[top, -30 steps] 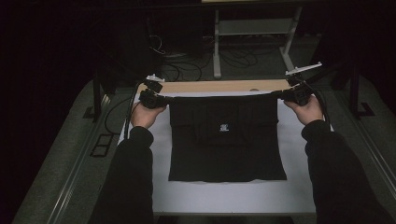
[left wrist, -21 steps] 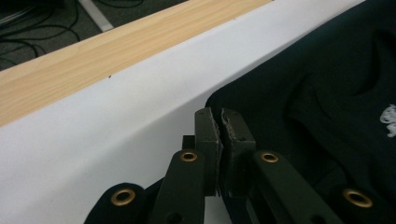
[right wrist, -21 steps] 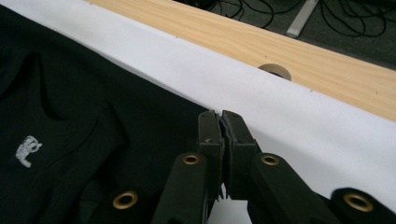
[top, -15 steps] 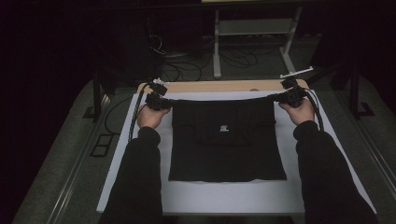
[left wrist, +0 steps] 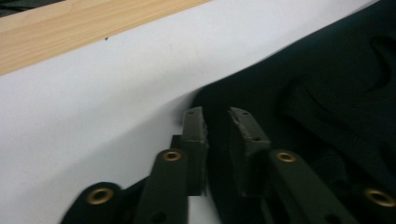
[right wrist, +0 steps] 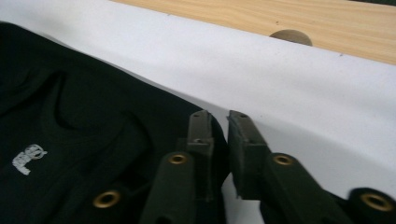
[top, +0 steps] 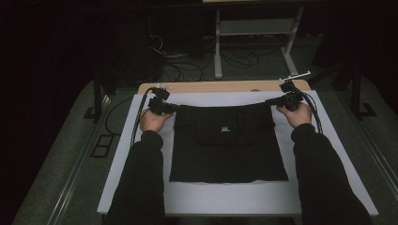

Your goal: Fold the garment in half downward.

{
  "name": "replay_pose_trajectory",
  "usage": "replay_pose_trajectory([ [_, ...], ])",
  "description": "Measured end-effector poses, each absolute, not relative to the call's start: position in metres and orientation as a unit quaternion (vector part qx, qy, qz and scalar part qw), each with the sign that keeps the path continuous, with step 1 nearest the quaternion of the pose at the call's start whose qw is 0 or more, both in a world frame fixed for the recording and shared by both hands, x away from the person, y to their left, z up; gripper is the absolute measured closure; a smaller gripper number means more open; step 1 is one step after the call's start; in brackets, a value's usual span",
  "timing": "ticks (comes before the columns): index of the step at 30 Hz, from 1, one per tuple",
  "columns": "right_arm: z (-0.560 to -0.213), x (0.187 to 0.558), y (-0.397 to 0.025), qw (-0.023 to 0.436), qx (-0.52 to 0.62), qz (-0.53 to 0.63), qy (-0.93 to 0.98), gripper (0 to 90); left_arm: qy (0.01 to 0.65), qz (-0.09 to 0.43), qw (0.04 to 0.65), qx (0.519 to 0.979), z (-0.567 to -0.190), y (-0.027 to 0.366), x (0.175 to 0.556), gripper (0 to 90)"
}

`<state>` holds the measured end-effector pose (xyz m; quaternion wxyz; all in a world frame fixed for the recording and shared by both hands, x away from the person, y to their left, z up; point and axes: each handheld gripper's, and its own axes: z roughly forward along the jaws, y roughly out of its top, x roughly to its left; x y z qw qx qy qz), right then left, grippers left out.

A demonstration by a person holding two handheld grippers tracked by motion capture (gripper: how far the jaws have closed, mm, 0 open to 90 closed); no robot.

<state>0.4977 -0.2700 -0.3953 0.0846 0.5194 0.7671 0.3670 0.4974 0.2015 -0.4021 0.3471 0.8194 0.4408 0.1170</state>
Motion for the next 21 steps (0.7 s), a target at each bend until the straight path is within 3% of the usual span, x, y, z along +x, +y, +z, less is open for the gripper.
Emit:
replay_pose_trajectory([
  [5, -0.396, 0.496, -0.268, 0.083, 0.516, 0.372, 0.767, 68.4, 0.439, 0.105, 0.347, 0.822, -0.403, 0.204, 0.495, 63.2],
  [6, -0.396, 0.495, -0.265, 0.085, 0.512, 0.368, 0.772, 61.9, 0.439, 0.108, 0.35, 0.82, -0.403, 0.204, 0.494, 60.9],
  [11, -0.392, 0.492, -0.256, 0.082, 0.499, 0.378, 0.776, 46.6, 0.443, 0.093, 0.39, 0.802, -0.395, 0.207, 0.488, 42.9],
  [21, -0.383, 0.485, -0.245, 0.074, 0.475, 0.401, 0.78, 25.5, 0.422, 0.077, 0.434, 0.792, -0.386, 0.202, 0.48, 18.5],
])
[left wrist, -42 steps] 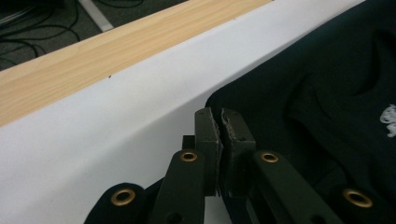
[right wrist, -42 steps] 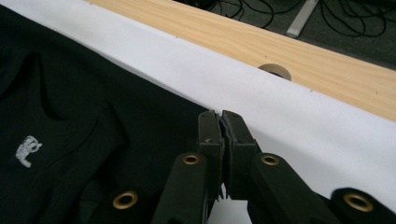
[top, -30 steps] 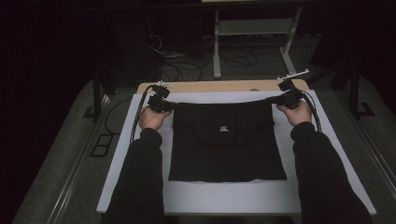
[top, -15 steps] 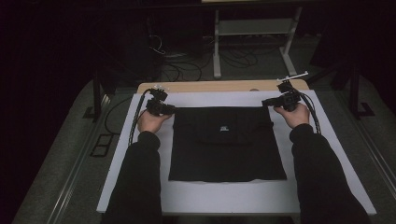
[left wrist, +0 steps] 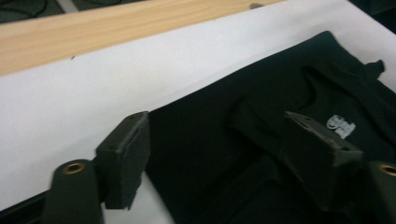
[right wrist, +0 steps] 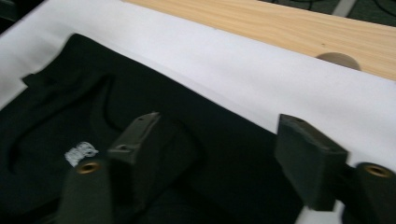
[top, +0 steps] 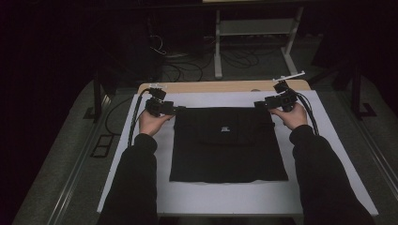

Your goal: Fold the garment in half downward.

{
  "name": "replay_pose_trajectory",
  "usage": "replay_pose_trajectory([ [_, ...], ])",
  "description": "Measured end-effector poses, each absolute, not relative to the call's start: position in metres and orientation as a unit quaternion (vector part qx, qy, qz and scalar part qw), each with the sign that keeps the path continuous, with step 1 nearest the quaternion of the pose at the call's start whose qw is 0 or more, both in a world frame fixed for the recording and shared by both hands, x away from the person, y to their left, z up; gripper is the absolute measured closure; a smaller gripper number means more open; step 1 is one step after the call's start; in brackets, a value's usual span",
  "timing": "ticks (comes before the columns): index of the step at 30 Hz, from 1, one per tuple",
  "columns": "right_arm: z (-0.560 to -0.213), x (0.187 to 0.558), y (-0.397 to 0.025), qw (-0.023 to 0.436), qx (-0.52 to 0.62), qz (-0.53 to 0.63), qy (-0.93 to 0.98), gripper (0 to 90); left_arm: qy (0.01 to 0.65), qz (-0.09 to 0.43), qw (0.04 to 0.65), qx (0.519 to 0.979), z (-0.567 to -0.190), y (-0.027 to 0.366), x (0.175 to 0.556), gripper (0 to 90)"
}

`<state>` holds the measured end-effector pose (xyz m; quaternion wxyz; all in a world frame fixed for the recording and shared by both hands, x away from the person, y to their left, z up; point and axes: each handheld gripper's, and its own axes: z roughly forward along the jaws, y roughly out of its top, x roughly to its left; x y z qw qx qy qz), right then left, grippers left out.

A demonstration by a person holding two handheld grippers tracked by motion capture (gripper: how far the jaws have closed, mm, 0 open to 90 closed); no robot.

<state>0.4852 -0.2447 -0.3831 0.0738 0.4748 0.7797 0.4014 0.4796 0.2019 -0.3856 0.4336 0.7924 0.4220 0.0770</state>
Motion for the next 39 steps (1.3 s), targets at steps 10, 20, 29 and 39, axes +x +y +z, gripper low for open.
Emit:
replay_pose_trajectory([
  [10, -0.376, 0.481, -0.242, 0.071, 0.475, 0.413, 0.773, 0.0, 0.395, 0.069, 0.446, 0.8, -0.388, 0.18, 0.476, 0.0],
  [20, -0.383, 0.481, -0.235, 0.068, 0.472, 0.398, 0.784, 0.0, 0.398, 0.054, 0.43, 0.809, -0.401, 0.166, 0.479, 0.0],
  [29, -0.397, 0.486, -0.225, 0.057, 0.468, 0.385, 0.793, 0.0, 0.405, 0.028, 0.429, 0.807, -0.419, 0.159, 0.486, 0.0],
  [39, -0.414, 0.489, -0.217, 0.048, 0.468, 0.375, 0.799, 12.1, 0.409, 0.001, 0.432, 0.804, -0.432, 0.151, 0.489, 5.8],
])
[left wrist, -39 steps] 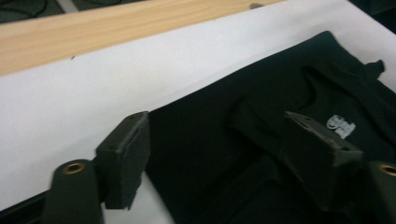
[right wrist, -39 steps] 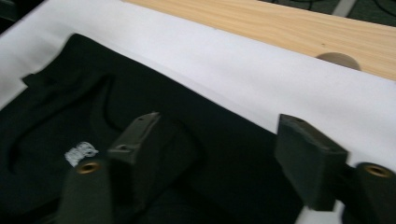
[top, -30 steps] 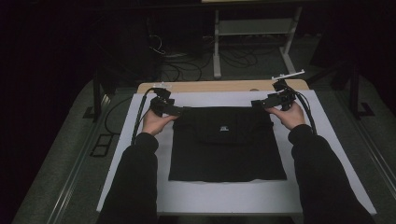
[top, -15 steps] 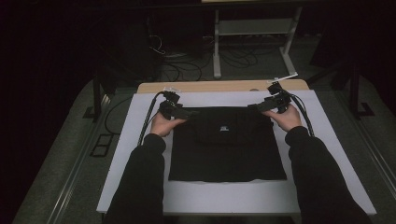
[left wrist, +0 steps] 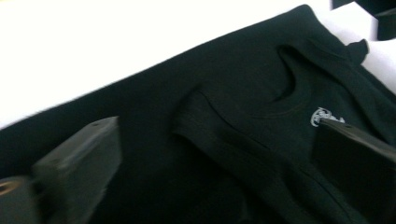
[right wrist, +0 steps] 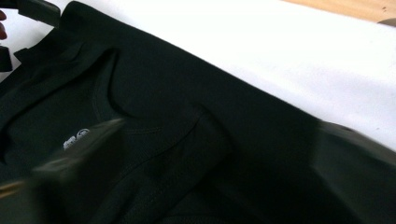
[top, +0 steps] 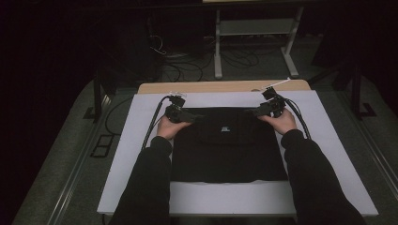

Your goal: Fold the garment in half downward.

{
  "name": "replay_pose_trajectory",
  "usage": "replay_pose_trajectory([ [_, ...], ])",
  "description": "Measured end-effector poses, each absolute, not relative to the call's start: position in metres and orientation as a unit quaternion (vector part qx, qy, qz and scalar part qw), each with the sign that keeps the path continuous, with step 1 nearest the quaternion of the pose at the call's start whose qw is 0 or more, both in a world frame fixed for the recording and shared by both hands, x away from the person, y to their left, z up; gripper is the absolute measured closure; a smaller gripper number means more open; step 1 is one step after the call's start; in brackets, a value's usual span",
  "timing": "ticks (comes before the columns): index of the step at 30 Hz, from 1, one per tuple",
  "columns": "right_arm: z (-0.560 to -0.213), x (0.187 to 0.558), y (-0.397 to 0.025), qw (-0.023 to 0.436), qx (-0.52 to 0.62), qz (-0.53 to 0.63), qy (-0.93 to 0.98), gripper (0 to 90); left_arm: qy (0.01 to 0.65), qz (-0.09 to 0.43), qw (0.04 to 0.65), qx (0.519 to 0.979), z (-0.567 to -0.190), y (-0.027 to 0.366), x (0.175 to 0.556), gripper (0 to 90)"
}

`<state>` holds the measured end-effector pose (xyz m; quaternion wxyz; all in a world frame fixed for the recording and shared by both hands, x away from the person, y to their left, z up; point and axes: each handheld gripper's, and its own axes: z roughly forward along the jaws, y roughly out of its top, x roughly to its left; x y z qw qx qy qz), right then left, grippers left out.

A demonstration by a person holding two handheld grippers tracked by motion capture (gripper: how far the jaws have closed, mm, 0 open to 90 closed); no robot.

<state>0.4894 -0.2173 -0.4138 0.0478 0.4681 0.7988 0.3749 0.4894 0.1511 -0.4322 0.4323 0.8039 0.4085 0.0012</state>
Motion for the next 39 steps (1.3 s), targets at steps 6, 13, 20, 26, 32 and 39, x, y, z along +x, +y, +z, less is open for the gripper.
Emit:
replay_pose_trajectory([
  [6, -0.422, 0.49, -0.213, 0.046, 0.471, 0.363, 0.802, 13.4, 0.42, -0.004, 0.434, 0.797, -0.435, 0.152, 0.491, 11.6],
  [13, -0.428, 0.491, -0.207, 0.055, 0.474, 0.361, 0.801, 19.4, 0.422, 0.014, 0.425, 0.8, -0.439, 0.145, 0.491, 20.8],
  [20, -0.438, 0.491, -0.198, 0.066, 0.483, 0.348, 0.801, 36.4, 0.431, 0.033, 0.42, 0.798, -0.443, 0.137, 0.491, 34.4],
  [26, -0.439, 0.491, -0.195, 0.064, 0.477, 0.35, 0.804, 51.3, 0.433, 0.045, 0.42, 0.796, -0.445, 0.131, 0.492, 53.6],
  [32, -0.442, 0.493, -0.192, 0.069, 0.48, 0.337, 0.807, 68.7, 0.44, 0.05, 0.404, 0.8, -0.447, 0.129, 0.494, 72.6],
  [39, -0.439, 0.491, -0.194, 0.066, 0.486, 0.341, 0.802, 82.8, 0.447, 0.044, 0.406, 0.796, -0.446, 0.127, 0.494, 84.6],
])
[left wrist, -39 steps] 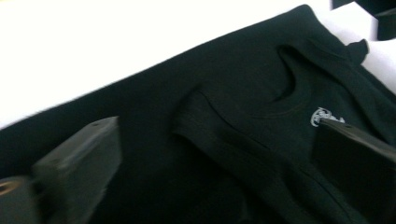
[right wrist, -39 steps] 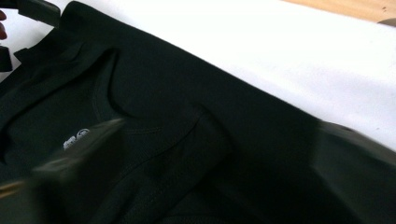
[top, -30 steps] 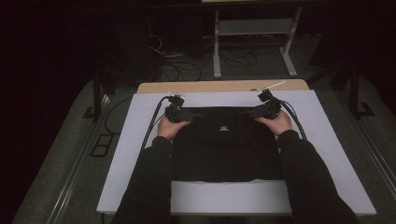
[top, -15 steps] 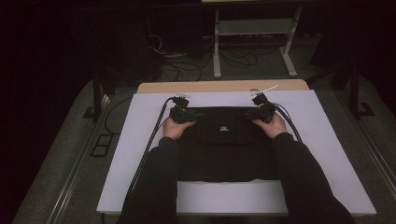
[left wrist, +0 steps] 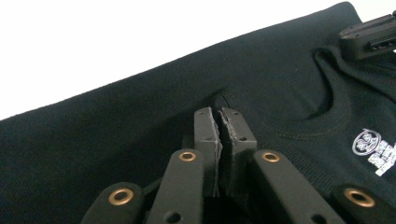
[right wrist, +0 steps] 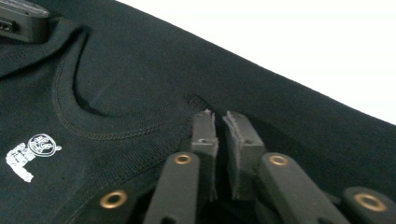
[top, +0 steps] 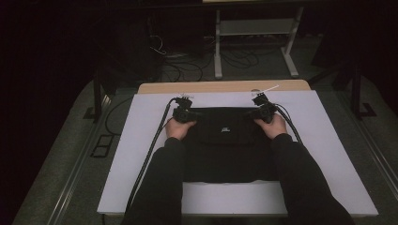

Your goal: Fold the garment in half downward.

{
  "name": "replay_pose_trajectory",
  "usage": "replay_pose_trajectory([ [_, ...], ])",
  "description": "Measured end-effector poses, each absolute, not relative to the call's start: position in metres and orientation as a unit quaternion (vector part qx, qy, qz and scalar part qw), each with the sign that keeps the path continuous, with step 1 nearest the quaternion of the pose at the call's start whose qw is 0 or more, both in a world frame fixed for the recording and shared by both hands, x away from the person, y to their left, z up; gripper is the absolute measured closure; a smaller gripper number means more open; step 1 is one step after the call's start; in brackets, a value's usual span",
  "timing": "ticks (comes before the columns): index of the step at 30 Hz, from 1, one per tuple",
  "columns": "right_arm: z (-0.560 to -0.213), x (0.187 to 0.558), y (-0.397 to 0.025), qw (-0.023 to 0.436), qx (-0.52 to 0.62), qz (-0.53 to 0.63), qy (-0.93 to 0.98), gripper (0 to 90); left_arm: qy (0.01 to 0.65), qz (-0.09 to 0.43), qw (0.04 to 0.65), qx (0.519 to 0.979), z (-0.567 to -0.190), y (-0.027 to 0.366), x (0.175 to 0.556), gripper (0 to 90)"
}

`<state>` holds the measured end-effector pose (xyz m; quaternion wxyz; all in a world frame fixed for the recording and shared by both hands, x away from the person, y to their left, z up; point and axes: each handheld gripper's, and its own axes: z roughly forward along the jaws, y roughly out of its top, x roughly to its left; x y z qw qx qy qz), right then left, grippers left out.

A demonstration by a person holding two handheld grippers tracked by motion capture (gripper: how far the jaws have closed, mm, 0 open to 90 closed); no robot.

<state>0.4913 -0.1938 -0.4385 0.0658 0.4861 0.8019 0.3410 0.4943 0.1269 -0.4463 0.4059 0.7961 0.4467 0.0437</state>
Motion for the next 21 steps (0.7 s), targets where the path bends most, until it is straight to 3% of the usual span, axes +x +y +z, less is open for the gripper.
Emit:
replay_pose_trajectory([
  [21, -0.408, 0.478, -0.197, 0.059, 0.468, 0.386, 0.793, 84.7, 0.439, 0.05, 0.435, 0.784, -0.415, 0.133, 0.482, 85.8],
])
